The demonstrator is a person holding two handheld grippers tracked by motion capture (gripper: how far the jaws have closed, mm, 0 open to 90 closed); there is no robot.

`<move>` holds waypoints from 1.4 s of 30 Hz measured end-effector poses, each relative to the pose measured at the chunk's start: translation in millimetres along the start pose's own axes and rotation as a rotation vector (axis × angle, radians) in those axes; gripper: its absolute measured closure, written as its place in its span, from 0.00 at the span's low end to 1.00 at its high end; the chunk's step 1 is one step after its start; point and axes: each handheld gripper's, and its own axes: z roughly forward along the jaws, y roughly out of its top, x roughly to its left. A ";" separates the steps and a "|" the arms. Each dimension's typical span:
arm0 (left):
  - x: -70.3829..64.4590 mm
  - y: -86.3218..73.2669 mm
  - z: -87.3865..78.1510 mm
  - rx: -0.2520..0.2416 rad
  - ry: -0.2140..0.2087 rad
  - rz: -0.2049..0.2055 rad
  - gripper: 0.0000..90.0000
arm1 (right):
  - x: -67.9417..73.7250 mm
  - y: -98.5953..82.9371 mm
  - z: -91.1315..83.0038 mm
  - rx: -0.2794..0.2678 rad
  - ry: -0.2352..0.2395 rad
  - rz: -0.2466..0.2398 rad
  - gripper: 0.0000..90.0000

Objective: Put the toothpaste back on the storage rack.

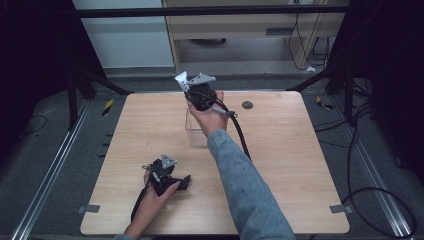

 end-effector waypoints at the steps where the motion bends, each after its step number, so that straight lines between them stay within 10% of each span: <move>1: 0.0 0.0 0.0 -0.001 0.000 -0.001 0.00 | -0.2 -3.8 0.4 0.007 -0.003 -0.003 0.87; 42: 0.0 0.5 0.6 -0.002 0.000 0.002 0.00 | 5.2 -55.1 8.5 0.123 -0.007 0.005 0.88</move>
